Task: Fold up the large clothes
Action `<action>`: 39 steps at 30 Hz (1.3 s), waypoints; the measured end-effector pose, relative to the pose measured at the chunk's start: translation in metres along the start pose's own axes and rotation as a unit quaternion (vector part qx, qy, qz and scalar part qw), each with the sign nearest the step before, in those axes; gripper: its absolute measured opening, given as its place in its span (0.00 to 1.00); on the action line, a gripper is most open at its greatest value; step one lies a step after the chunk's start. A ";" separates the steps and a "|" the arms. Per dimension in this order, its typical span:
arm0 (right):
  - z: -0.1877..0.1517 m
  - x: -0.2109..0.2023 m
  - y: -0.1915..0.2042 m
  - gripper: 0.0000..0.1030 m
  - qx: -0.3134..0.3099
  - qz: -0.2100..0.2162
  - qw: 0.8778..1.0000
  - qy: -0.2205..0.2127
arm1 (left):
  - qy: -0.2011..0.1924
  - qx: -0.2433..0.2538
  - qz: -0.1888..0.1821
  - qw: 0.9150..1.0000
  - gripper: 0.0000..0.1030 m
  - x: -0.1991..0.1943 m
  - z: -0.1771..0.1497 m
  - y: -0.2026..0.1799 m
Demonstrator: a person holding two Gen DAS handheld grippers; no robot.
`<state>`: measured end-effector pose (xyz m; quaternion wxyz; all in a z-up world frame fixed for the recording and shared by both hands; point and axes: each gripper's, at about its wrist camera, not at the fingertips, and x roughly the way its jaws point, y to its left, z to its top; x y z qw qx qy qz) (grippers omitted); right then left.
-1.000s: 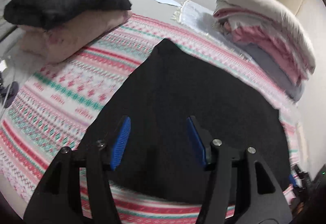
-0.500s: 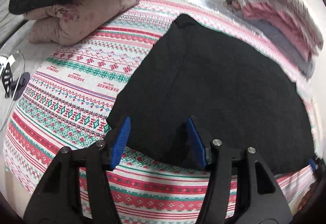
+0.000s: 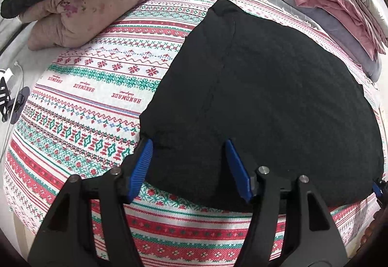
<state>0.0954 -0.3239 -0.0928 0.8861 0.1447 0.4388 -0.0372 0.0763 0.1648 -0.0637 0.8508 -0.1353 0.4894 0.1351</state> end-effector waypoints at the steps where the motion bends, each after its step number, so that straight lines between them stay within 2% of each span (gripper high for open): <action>1: -0.001 -0.003 0.003 0.75 -0.006 -0.006 1.000 -0.007 | -0.002 -0.003 0.003 1.000 0.63 -0.003 0.001 0.000; 4: 0.001 -0.023 0.003 0.75 0.015 0.002 0.999 -0.040 | -0.027 -0.022 0.013 0.999 0.62 -0.023 0.002 -0.001; 6: 0.001 -0.052 -0.006 0.75 0.066 0.046 0.992 -0.101 | -0.055 -0.014 -0.013 0.998 0.62 -0.042 -0.001 -0.012; 8: -0.001 -0.065 -0.010 0.80 0.097 0.061 0.985 -0.133 | -0.066 0.019 -0.049 0.996 0.62 -0.055 -0.008 -0.036; 10: -0.002 -0.064 -0.005 0.81 0.105 0.056 0.985 -0.129 | -0.059 0.079 -0.077 0.992 0.62 -0.061 -0.021 -0.074; 13: -0.003 -0.058 0.007 0.81 0.104 0.067 0.986 -0.114 | -0.053 0.173 -0.089 0.979 0.62 -0.063 -0.048 -0.134; 14: -0.003 -0.056 0.012 0.81 0.104 0.072 0.986 -0.112 | -0.049 0.207 -0.094 0.973 0.62 -0.063 -0.058 -0.156; 17: -0.005 -0.054 0.024 0.81 0.101 0.077 0.986 -0.108 | -0.046 0.249 -0.091 0.963 0.62 -0.059 -0.074 -0.196; 19: -0.004 -0.051 0.027 0.81 0.103 0.082 0.986 -0.103 | -0.041 0.261 -0.073 0.962 0.62 -0.048 -0.078 -0.213; 23: -0.004 -0.041 0.033 0.81 0.107 0.084 0.987 -0.091 | -0.018 0.268 -0.033 0.963 0.64 -0.016 -0.084 -0.230; 26: -0.001 -0.021 0.039 0.81 0.109 0.057 0.991 -0.054 | -0.022 0.270 -0.026 0.962 0.64 -0.016 -0.087 -0.232; 28: 0.000 -0.012 0.037 0.81 0.122 0.058 0.990 -0.040 | -0.011 0.263 -0.039 0.964 0.64 -0.021 -0.083 -0.226; 30: 0.003 -0.014 0.033 0.81 0.139 0.076 0.986 -0.054 | -0.002 0.247 -0.059 0.967 0.64 -0.026 -0.073 -0.219; 32: 0.006 -0.017 0.031 0.81 0.148 0.080 0.983 -0.073 | -0.014 0.231 -0.077 0.970 0.64 -0.036 -0.061 -0.216; 34: 0.008 -0.017 0.029 0.81 0.157 0.084 0.981 -0.080 | -0.026 0.232 -0.092 0.968 0.64 -0.043 -0.046 -0.221; 36: 0.013 -0.012 0.028 0.81 0.171 0.097 0.977 -0.079 | -0.029 0.233 -0.092 0.968 0.64 -0.042 -0.028 -0.232; 39: 0.018 -0.005 0.029 0.81 0.184 0.109 0.974 -0.075 | -0.012 0.235 -0.084 0.968 0.64 -0.023 -0.007 -0.249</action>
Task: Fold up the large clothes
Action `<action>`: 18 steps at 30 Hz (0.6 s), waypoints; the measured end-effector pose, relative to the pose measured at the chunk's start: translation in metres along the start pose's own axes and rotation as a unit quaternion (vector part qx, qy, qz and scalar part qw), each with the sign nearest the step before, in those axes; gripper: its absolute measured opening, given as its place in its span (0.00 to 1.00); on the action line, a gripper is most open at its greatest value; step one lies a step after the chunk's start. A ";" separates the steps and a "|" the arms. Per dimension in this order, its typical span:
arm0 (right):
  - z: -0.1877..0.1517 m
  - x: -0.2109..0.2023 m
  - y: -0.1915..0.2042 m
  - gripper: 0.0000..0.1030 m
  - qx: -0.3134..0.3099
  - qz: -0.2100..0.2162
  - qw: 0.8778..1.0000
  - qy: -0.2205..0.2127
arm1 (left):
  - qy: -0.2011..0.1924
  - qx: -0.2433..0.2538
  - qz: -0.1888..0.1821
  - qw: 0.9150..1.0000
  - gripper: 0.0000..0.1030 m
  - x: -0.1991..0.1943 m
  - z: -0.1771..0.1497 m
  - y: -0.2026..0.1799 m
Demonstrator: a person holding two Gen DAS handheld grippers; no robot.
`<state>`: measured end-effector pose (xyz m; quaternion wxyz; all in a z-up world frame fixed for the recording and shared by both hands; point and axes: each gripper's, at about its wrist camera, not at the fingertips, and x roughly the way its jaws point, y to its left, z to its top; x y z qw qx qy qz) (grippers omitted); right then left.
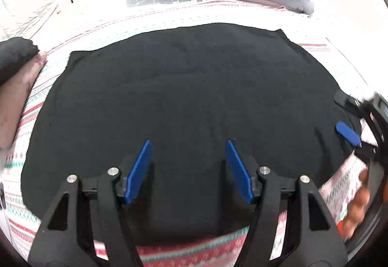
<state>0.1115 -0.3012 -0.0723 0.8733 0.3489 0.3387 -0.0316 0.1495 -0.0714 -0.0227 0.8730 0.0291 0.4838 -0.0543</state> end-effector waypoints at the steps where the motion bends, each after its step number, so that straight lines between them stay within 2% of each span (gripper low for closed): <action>1: 0.000 0.004 0.000 0.81 0.004 0.002 1.000 0.002 | 0.019 -0.001 0.013 1.000 0.64 0.017 0.006 -0.001; 2: 0.000 0.007 0.000 0.81 0.008 0.003 1.000 0.005 | 0.051 -0.004 0.030 0.998 0.64 0.038 0.008 0.000; 3: 0.001 0.011 0.000 0.81 0.011 0.004 1.000 0.008 | 0.074 -0.012 0.030 0.997 0.66 0.052 0.008 0.003; 4: 0.001 0.015 -0.001 0.81 0.015 0.004 1.000 0.011 | 0.079 -0.027 0.024 0.996 0.67 0.060 0.008 0.007; 8: 0.003 0.020 -0.003 0.81 0.024 0.005 1.000 0.013 | 0.081 -0.040 0.022 0.996 0.69 0.055 0.029 0.010; 12: 0.005 0.019 -0.008 0.81 0.050 0.015 0.999 0.005 | 0.025 -0.046 0.050 0.997 0.69 0.048 0.084 0.016; 16: 0.005 0.017 -0.010 0.81 0.056 0.024 0.998 0.005 | 0.044 -0.081 0.043 0.995 0.69 0.087 0.131 0.027; 18: 0.005 0.016 -0.011 0.81 0.059 0.027 0.998 0.006 | 0.072 -0.091 0.045 0.992 0.69 0.119 0.142 0.029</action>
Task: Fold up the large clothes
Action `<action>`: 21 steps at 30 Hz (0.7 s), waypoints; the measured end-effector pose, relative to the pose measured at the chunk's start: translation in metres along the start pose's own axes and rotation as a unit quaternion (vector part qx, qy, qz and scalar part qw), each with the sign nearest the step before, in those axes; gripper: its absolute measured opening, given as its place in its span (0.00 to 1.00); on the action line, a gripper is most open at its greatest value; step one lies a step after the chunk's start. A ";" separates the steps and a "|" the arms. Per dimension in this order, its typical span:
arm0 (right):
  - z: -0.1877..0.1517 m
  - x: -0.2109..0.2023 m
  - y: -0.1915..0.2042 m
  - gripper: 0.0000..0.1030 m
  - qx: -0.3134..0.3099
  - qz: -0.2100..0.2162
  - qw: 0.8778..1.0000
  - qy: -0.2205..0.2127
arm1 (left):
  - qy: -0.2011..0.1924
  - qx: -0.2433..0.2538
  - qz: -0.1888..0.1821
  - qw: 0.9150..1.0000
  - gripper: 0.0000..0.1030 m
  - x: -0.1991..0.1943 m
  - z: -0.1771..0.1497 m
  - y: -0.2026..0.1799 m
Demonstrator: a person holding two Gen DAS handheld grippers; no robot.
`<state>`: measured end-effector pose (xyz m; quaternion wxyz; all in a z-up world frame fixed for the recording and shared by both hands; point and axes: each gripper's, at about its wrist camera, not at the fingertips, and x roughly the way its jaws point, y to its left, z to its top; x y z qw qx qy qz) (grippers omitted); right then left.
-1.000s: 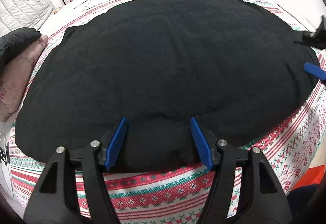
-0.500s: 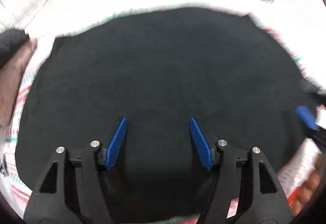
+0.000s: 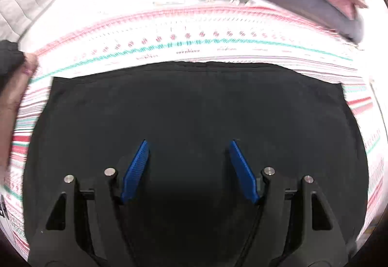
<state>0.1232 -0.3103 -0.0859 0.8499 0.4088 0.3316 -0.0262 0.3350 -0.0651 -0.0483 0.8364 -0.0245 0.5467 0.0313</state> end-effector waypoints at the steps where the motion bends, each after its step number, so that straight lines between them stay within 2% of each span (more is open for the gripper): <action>1: 0.000 -0.001 -0.001 0.81 0.000 0.000 1.000 0.000 | 0.015 0.000 0.010 1.000 0.69 0.016 0.003 -0.002; 3: 0.000 0.000 -0.001 0.81 -0.004 -0.003 1.000 0.000 | 0.017 -0.006 0.023 1.000 0.69 0.038 0.004 -0.002; 5: -0.001 0.000 0.000 0.81 -0.011 -0.006 1.000 0.001 | -0.006 -0.016 0.027 0.999 0.69 0.041 -0.003 -0.003; 7: -0.001 0.000 0.001 0.81 -0.013 -0.008 1.000 0.000 | -0.010 -0.009 0.034 0.999 0.69 0.037 -0.002 -0.006; 10: -0.001 -0.001 0.002 0.81 -0.015 -0.006 1.000 -0.004 | -0.003 -0.023 0.009 1.000 0.69 0.022 0.004 0.005; 13: 0.001 -0.009 -0.003 0.81 -0.008 0.003 1.000 -0.015 | -0.025 -0.041 -0.012 0.999 0.69 -0.014 -0.004 0.023; 16: 0.005 -0.025 -0.012 0.81 0.001 -0.001 0.999 -0.042 | -0.047 -0.029 -0.016 0.998 0.69 -0.056 -0.041 0.038; 17: 0.007 -0.030 -0.014 0.81 0.002 -0.001 0.999 -0.051 | -0.050 -0.025 -0.016 0.998 0.69 -0.071 -0.064 0.042; 21: 0.012 -0.050 -0.028 0.81 0.025 -0.007 0.996 -0.083 | -0.031 -0.010 -0.055 0.998 0.69 -0.095 -0.130 0.045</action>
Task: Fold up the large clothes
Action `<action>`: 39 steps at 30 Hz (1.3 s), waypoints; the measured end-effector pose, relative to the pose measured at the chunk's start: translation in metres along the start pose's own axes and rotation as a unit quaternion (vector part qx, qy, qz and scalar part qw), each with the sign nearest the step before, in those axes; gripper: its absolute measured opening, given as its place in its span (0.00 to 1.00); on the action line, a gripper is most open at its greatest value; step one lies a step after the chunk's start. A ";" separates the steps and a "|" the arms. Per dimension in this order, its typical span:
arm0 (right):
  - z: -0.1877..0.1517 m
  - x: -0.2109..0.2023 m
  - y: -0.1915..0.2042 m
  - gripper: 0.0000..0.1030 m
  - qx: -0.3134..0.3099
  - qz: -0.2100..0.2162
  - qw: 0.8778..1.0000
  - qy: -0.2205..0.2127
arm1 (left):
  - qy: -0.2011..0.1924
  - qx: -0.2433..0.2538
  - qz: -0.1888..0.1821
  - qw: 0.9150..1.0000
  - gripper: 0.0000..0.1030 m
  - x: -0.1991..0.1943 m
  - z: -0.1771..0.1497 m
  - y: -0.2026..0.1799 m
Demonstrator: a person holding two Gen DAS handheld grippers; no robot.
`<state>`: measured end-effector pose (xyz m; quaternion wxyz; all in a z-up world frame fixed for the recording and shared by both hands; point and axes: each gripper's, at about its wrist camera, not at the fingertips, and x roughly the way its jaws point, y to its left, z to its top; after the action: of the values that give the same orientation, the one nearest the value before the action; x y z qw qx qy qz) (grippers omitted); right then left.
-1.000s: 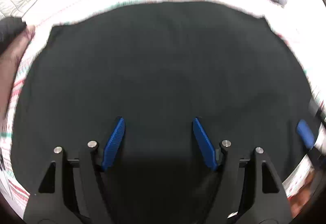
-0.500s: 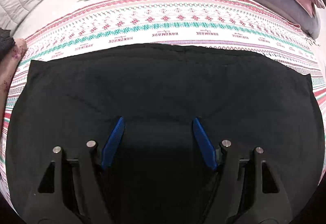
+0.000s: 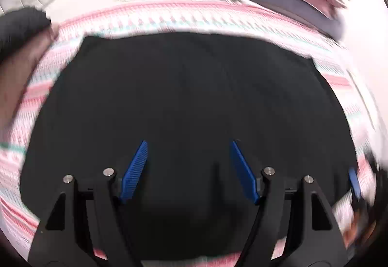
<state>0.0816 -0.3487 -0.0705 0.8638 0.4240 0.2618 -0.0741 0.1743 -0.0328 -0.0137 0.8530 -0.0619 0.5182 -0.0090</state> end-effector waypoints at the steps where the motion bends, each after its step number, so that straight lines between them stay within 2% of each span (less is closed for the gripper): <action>1: 0.001 -0.004 -0.005 0.81 0.011 0.000 1.000 -0.005 | 0.004 0.004 -0.007 1.000 0.69 -0.004 -0.015 -0.002; 3: 0.001 -0.011 -0.013 0.81 0.034 -0.002 0.999 -0.013 | 0.010 0.018 -0.014 1.000 0.69 -0.006 -0.031 -0.007; 5: -0.001 -0.018 -0.017 0.81 0.052 -0.005 0.998 -0.020 | -0.005 0.026 -0.009 1.000 0.69 -0.004 -0.046 -0.011; 8: -0.003 -0.030 -0.026 0.81 0.074 -0.011 0.997 -0.029 | 0.008 0.037 -0.012 0.999 0.69 0.013 -0.052 -0.015; 10: -0.003 -0.039 -0.035 0.81 0.087 -0.025 0.995 -0.036 | -0.006 0.040 0.007 0.999 0.69 0.018 -0.055 -0.016; 13: 0.000 -0.052 -0.054 0.81 0.118 -0.053 0.991 -0.040 | -0.013 0.053 0.015 0.998 0.69 0.022 -0.056 -0.022; 16: 0.004 -0.058 -0.075 0.81 0.146 -0.049 0.987 -0.035 | -0.013 0.055 0.018 0.998 0.69 0.025 -0.057 -0.023; 20: -0.001 -0.025 -0.079 0.81 0.144 -0.008 0.988 0.057 | -0.013 0.049 0.011 0.999 0.69 0.030 -0.056 -0.021; 21: -0.003 -0.019 -0.077 0.82 0.139 -0.013 0.988 0.068 | -0.014 0.050 0.012 0.999 0.69 0.030 -0.056 -0.022; 27: -0.014 -0.005 -0.056 0.83 0.097 -0.063 0.992 0.051 | -0.015 0.047 0.007 0.999 0.69 0.031 -0.057 -0.020; 29: -0.016 0.007 -0.061 0.83 0.104 -0.053 0.991 0.071 | -0.016 0.048 0.007 0.999 0.69 0.031 -0.058 -0.019; 32: -0.016 0.006 -0.069 0.83 0.130 -0.036 0.989 0.059 | -0.016 0.049 0.008 0.999 0.69 0.032 -0.059 -0.018; 37: -0.016 0.010 -0.063 0.82 0.116 -0.039 0.991 0.054 | -0.017 0.050 0.013 0.999 0.69 0.032 -0.059 -0.021; 38: -0.017 0.009 -0.064 0.80 0.122 -0.033 0.991 0.051 | -0.018 0.051 0.014 0.998 0.69 0.032 -0.059 -0.021; 39: -0.017 0.007 -0.066 0.72 0.129 -0.025 0.990 0.047 | -0.019 0.051 0.015 0.998 0.69 0.032 -0.059 -0.021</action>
<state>0.0580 -0.3767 -0.1279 0.7868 0.5280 0.3007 -0.1084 0.1376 -0.0623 -0.0668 0.8646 -0.0108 0.5019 -0.0218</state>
